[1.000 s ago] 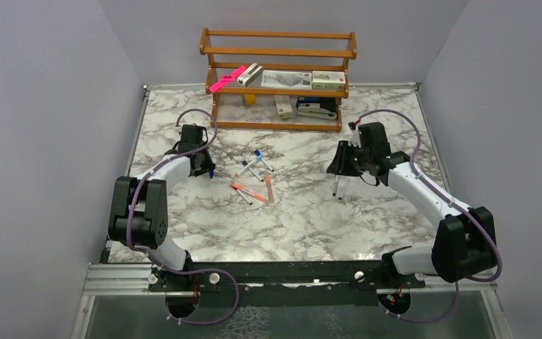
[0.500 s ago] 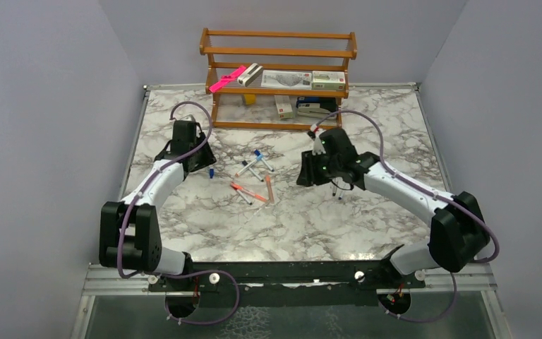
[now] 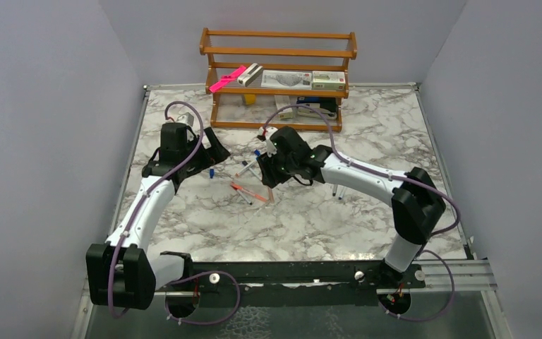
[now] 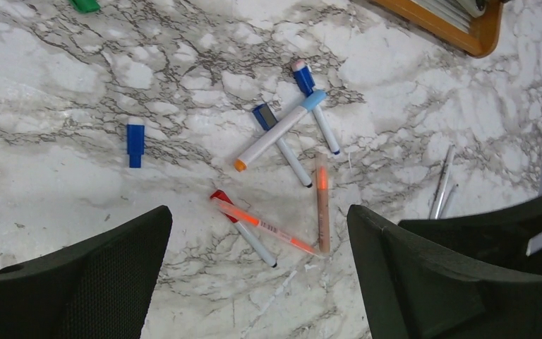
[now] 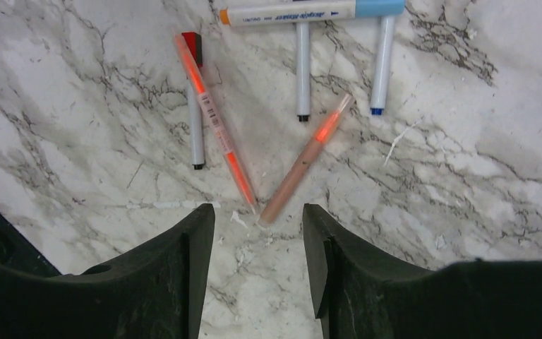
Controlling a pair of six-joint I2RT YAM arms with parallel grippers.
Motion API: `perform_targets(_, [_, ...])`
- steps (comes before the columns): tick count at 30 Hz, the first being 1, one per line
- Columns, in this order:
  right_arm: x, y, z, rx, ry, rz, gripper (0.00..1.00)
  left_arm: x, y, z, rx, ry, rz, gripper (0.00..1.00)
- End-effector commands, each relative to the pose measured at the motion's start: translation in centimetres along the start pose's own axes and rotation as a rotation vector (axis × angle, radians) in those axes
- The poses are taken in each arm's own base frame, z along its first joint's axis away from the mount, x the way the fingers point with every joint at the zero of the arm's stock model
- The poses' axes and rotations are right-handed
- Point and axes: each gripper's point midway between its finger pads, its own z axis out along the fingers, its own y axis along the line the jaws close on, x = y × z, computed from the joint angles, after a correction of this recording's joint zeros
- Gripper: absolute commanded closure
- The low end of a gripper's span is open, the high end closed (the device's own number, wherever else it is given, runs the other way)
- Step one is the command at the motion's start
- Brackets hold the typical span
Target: Open the pen caps
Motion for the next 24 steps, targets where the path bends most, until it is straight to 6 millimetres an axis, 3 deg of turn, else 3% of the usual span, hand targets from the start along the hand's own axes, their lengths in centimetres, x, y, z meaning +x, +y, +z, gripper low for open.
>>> perform_targets(1, [-0.6,-0.4,2.0,0.060,0.023,-0.097,0.52,1.6,-1.0,-1.3,0.069,0.054,-0.009,0.01])
perform_targets(11, [-0.6,0.1,6.7,0.063,0.085,-0.182,0.54,1.5,-2.1,-2.4,0.119,0.057,0.016,0.01])
perform_targets(24, [0.9,1.7,9.0,-0.005,0.120,-0.252,0.54,1.4,-2.6,-2.7,0.136,0.086,0.045,0.01])
